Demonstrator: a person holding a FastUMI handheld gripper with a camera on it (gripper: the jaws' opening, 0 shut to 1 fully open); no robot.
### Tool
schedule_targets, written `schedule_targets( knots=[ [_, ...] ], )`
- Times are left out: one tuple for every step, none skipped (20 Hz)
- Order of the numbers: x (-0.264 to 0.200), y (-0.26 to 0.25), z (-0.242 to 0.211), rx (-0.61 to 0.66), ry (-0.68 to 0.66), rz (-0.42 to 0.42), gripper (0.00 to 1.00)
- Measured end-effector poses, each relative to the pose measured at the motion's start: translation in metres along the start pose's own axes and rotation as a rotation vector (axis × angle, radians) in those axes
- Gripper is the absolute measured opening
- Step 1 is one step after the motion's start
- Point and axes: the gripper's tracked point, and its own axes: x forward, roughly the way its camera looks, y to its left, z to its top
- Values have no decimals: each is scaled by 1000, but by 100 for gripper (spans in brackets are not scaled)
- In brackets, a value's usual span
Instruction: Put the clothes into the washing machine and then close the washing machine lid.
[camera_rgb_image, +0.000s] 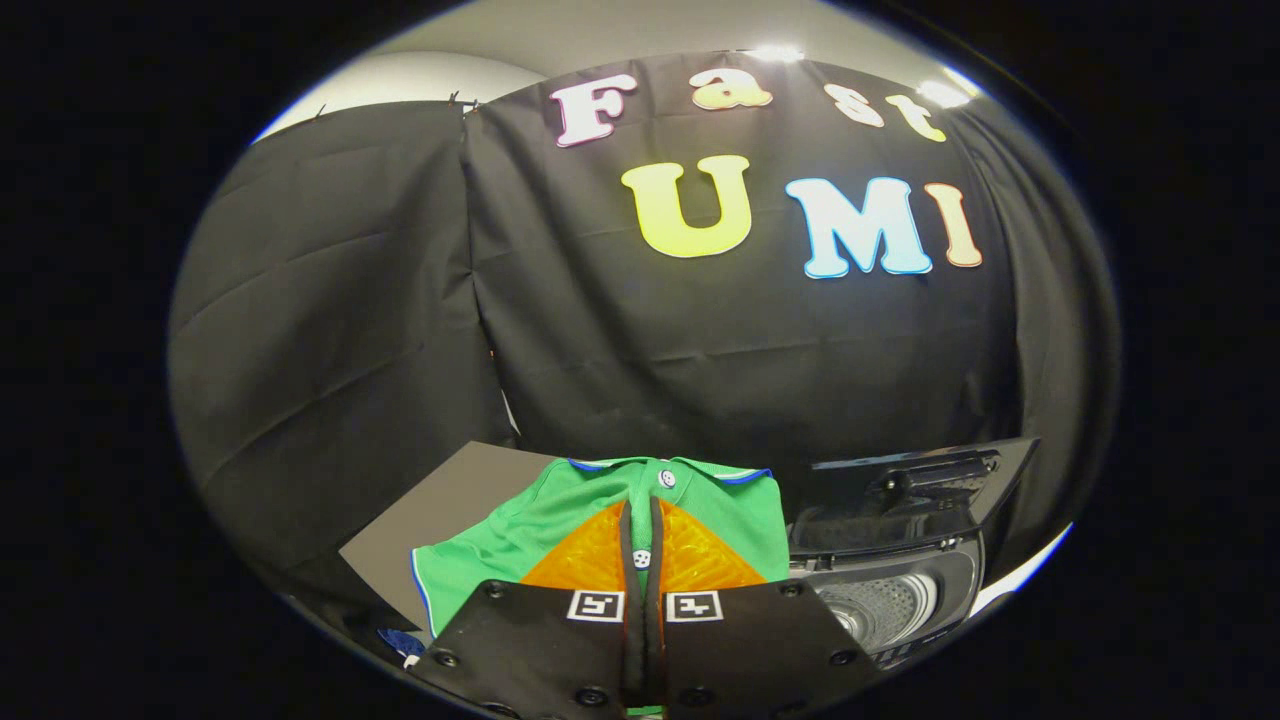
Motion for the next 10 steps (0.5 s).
schedule_targets(
  knots=[
    [-2,-8,0,6,0,-7,1],
    [-5,-17,-1,13,-4,-13,1],
    [-6,-26,-1,20,-10,-22,2],
    [-9,-35,-2,24,-12,-31,2],
    [-10,-44,-2,30,-17,-40,1],
    [-13,-53,-3,35,-21,-51,1],
    [-15,-63,-4,40,-23,-63,1],
    [-17,-71,-4,43,-27,-76,1],
    [-19,-81,-4,47,-29,-89,1],
    [-20,-89,-5,49,-32,-101,1]
  ],
)
